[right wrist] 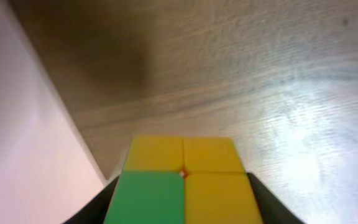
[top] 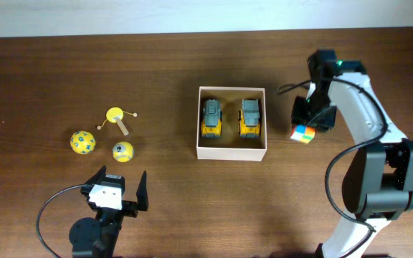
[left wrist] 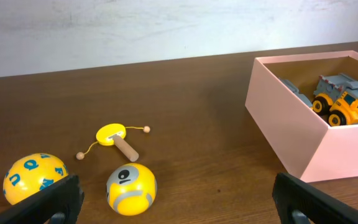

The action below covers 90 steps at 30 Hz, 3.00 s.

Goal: Pack container
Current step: 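Lift the cube and carry it left over the box, then lower the cube between the trucks and open the right gripper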

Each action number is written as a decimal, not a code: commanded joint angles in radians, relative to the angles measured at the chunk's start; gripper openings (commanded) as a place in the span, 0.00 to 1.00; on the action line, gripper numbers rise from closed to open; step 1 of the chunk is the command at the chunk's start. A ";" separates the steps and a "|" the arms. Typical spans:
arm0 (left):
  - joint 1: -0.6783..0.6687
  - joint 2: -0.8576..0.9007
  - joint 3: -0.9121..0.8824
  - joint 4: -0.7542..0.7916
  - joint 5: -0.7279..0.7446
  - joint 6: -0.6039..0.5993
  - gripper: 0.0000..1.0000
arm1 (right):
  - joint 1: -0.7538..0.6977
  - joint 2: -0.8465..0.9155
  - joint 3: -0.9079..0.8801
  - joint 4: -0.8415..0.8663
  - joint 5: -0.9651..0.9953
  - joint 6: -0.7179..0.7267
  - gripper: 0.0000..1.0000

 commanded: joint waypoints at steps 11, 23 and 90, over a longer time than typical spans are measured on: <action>0.006 -0.008 -0.006 0.002 0.010 0.016 0.99 | 0.067 -0.042 0.492 -0.285 -0.151 -0.172 0.38; 0.006 -0.008 -0.006 0.002 0.010 0.016 0.99 | 0.290 -0.043 0.531 -0.203 -0.094 -0.101 0.38; 0.006 -0.008 -0.005 0.002 0.010 0.016 0.99 | 0.412 0.316 0.523 0.019 0.035 -0.017 0.39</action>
